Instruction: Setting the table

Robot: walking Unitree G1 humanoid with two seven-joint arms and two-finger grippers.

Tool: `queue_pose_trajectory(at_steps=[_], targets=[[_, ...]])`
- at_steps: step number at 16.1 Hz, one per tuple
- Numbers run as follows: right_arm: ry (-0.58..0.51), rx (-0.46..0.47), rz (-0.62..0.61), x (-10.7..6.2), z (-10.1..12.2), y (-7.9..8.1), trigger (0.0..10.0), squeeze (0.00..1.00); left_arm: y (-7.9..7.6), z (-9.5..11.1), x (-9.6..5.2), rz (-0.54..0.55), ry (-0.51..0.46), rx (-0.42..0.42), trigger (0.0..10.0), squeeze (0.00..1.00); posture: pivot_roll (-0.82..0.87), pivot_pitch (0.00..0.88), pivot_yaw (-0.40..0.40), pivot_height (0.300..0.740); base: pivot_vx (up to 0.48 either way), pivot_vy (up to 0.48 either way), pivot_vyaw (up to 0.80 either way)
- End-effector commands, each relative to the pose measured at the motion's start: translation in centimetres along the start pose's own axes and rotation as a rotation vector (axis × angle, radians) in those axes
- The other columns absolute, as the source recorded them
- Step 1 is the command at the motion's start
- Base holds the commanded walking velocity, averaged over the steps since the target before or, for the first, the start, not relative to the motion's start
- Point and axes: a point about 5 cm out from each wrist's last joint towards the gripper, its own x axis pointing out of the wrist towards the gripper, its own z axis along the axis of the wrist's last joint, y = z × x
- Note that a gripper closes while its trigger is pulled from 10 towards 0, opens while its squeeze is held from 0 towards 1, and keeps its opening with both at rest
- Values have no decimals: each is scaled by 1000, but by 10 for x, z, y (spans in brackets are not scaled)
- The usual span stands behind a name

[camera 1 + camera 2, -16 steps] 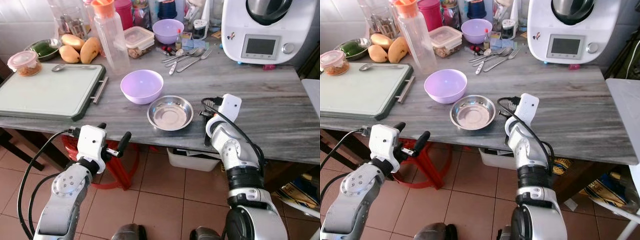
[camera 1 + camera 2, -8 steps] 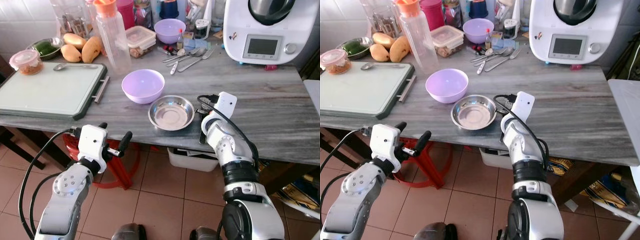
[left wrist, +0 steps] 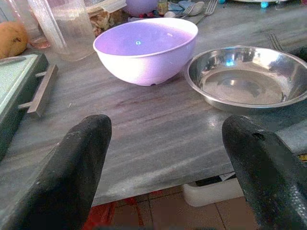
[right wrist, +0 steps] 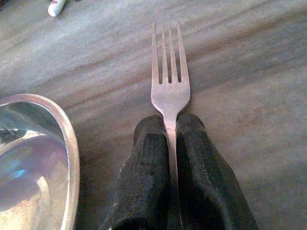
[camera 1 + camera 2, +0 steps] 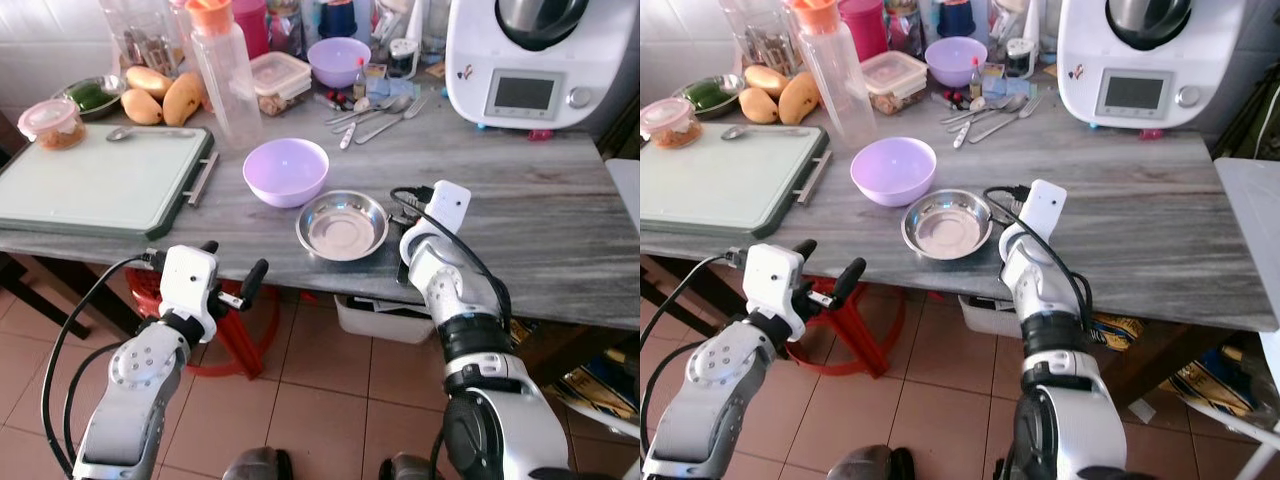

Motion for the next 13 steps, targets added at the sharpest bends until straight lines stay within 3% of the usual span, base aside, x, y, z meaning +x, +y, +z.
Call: queue_pose_trajectory(at_steps=[1, 7, 13], targets=[[-2, -16, 31, 1, 2, 11, 10000, 0, 2, 0, 0, 6, 7, 5, 10000, 0, 29, 48, 75, 740, 0, 0, 0], [13, -69, 53, 4, -2, 16, 10000, 0, 1, 0, 1, 8, 5, 4, 10000, 0, 28, 49, 73, 740, 0, 0, 0], [33, -126, 20, 4, -11, 9, 10000, 0, 1, 0, 1, 6, 7, 4, 10000, 0, 27, 51, 72, 740, 0, 0, 0]])
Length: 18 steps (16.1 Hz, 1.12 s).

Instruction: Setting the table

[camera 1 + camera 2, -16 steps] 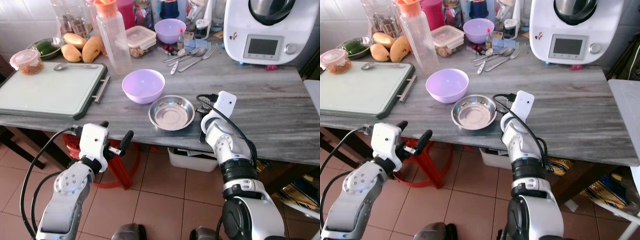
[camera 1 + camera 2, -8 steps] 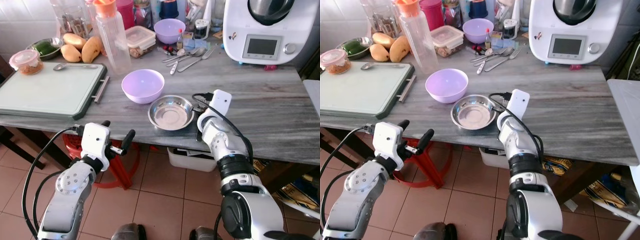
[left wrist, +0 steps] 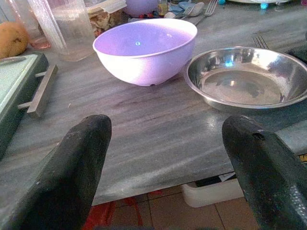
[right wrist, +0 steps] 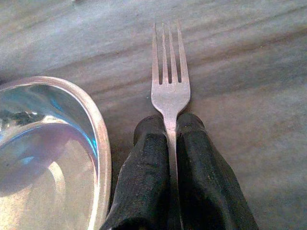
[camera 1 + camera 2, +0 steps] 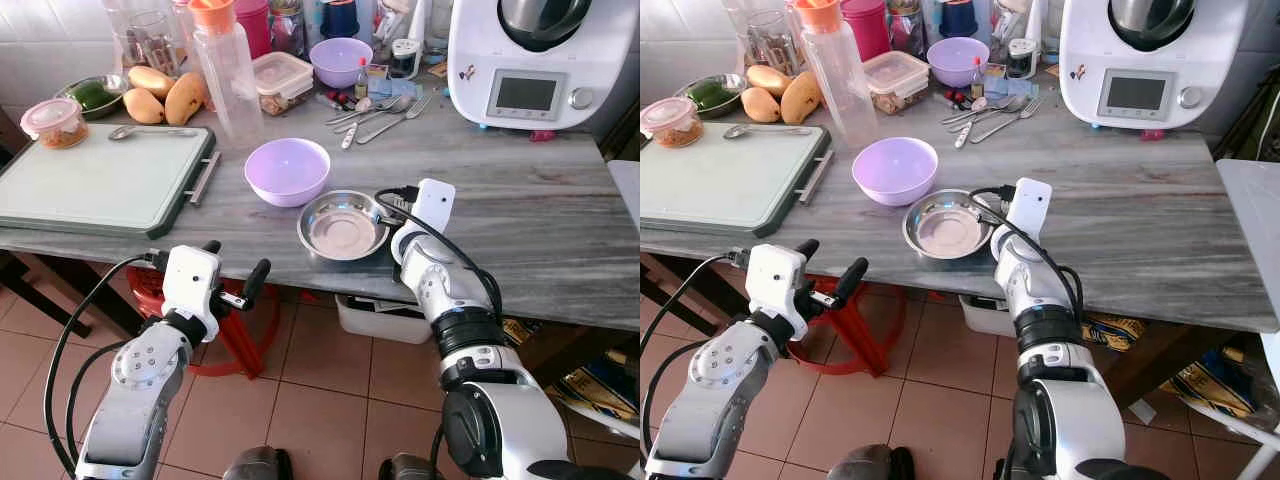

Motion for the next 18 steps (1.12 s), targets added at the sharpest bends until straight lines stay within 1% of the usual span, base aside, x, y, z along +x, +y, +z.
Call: queue_pose_trajectory(at_steps=[1, 4, 8, 9, 10, 18], targets=[[31, -30, -9, 0, -9, 0, 10000, 0, 2, 0, 1, 6, 9, 6, 10000, 0, 27, 51, 72, 740, 0, 0, 0], [35, -48, -28, 0, -11, -3, 10000, 0, 2, -1, 1, 6, 10, 7, 10000, 0, 28, 50, 73, 740, 0, 0, 0], [39, -45, -24, 0, -12, -3, 10000, 0, 1, -1, 1, 5, 11, 8, 10000, 0, 27, 49, 73, 740, 0, 0, 0], [40, -42, -21, 0, -13, -3, 10000, 275, 1, -1, 1, 6, 11, 8, 10000, 0, 28, 50, 73, 740, 0, 0, 0], [43, -32, -16, 0, -14, -2, 10000, 1000, 1, -1, 1, 6, 11, 7, 10000, 0, 28, 49, 72, 740, 0, 0, 0], [21, -49, -22, 1, -9, -5, 10000, 1000, 1, 0, 3, 7, 8, 7, 10000, 0, 27, 44, 71, 740, 0, 0, 0]])
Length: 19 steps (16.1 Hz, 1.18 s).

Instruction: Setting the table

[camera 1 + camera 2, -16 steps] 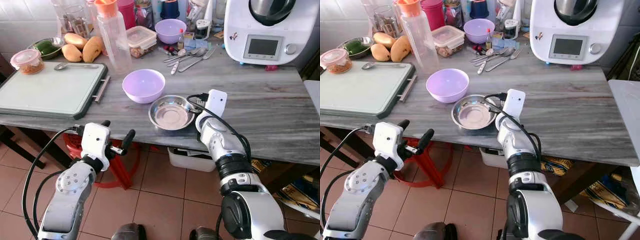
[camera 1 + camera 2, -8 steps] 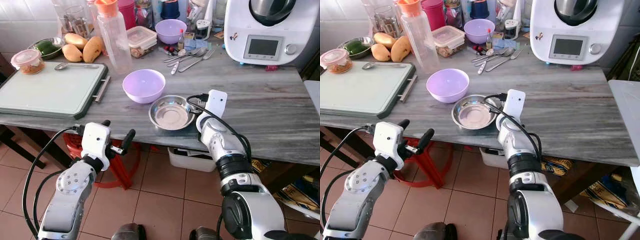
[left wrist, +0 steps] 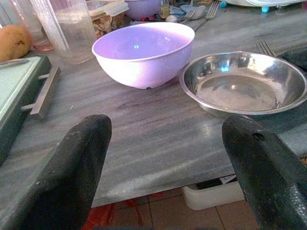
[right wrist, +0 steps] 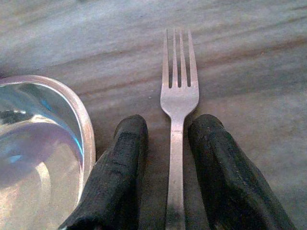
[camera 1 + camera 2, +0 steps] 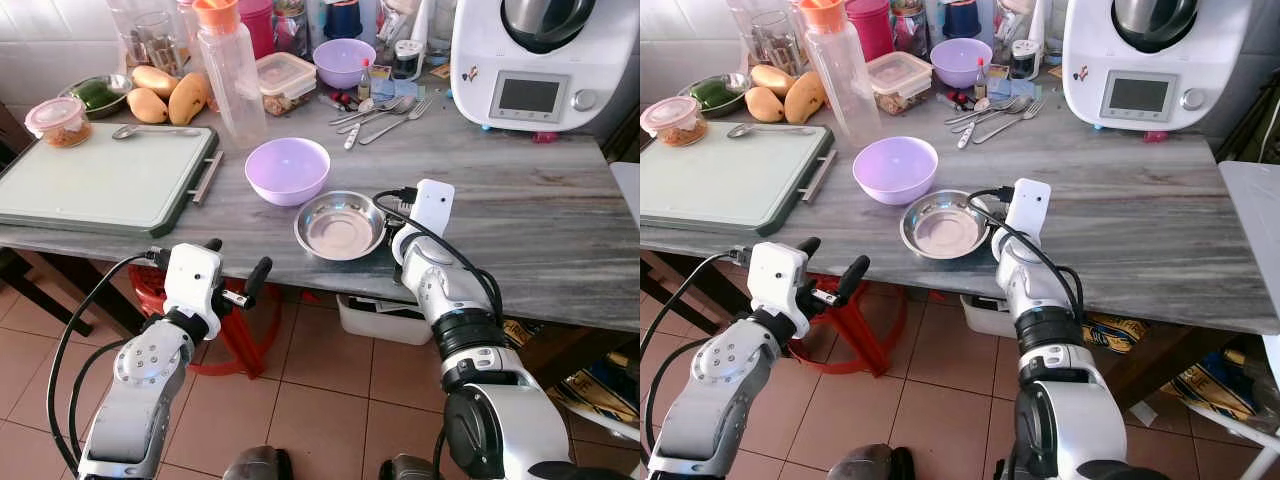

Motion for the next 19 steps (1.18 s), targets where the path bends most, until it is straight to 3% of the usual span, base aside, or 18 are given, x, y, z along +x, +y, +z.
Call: queue_pose_trajectory(at_steps=[1, 19], targets=[[33, -12, -11, 0, -8, -2, 10000, 1000, 2, -2, 1, 8, 16, 6, 10000, 0, 27, 43, 71, 740, 0, 0, 0], [-216, -65, -65, -14, 15, -18, 10000, 1000, -3, -3, 7, 18, -13, -12, 10000, 0, 15, 0, 53, 740, 0, 0, 0]])
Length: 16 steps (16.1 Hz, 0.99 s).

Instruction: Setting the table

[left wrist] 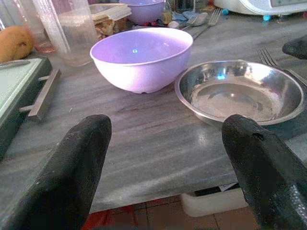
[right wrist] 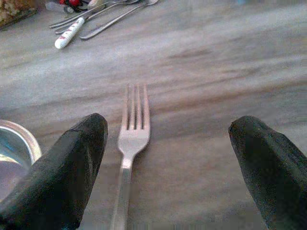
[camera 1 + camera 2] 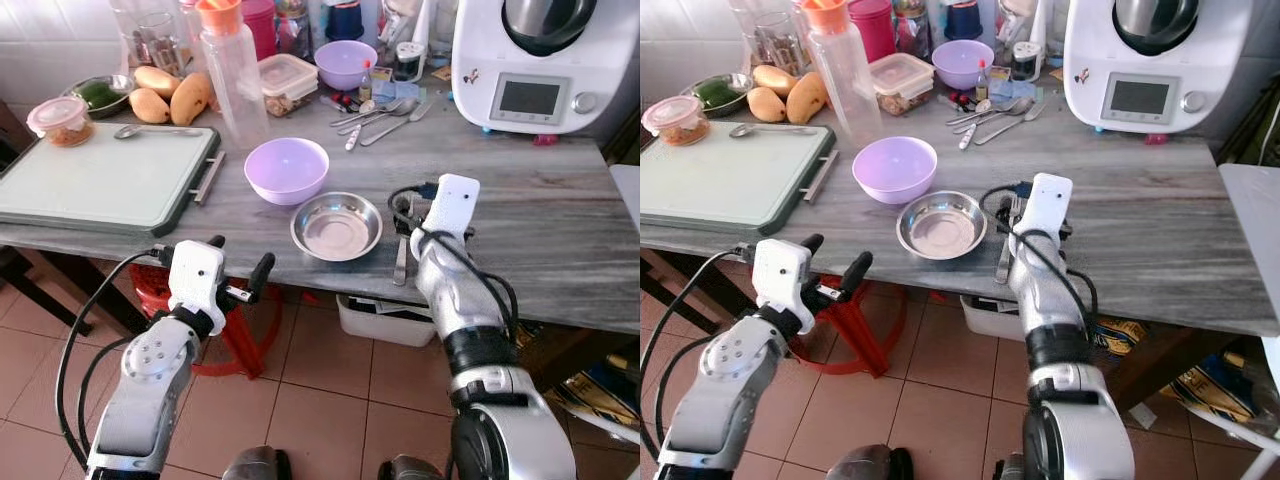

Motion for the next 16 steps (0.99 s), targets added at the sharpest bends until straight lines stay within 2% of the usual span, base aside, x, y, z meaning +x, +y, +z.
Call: queue_pose_trajectory(at_steps=[1, 3, 5, 7, 8, 9, 10, 12, 13, 16], targets=[[-46, -14, 4, -2, 8, 1, 10000, 1000, 0, -2, 0, 8, 6, 11, 10000, 0, 9, 0, 50, 740, 0, 0, 0], [-80, -24, 6, -5, 10, -2, 10000, 1000, -1, -2, 1, 15, -2, 8, 10000, 0, 6, 0, 48, 740, 0, 0, 0], [-256, -101, 54, -35, 18, -22, 10000, 1000, 1, 1, 14, 144, -48, 25, 10000, 0, -25, 0, 35, 740, 0, 0, 0], [-305, -151, 48, -48, 17, -31, 10000, 1000, 0, 2, 17, 154, -65, 19, 10000, 0, -37, 0, 32, 740, 0, 0, 0], [-328, -170, 40, -59, 15, -36, 10000, 675, -1, 1, 19, 174, -67, 18, 10000, 0, -52, 0, 30, 740, 0, 0, 0], [-351, -203, 44, -70, 14, -39, 10000, 137, 0, 0, 19, 196, -66, 20, 10000, 0, -58, 0, 30, 740, 0, 0, 0], [-355, -227, 30, -80, 10, -43, 10000, 0, 0, -2, 20, 216, -68, 19, 10000, 0, -60, 0, 31, 740, 0, 0, 0], [-355, -244, 14, -94, 3, -49, 10000, 0, 2, -5, 19, 239, -65, 7, 10000, 0, -63, 0, 33, 740, 0, 0, 0], [-349, -203, 8, -101, 0, -51, 10000, 0, 3, -5, 19, 240, -64, 3, 10000, 0, -69, 0, 41, 740, 0, 0, 0], [-306, -165, -58, -106, -6, -57, 10000, 0, 6, -3, 21, 257, -69, -5, 10000, 0, -72, 0, 45, 740, 0, 0, 0]])
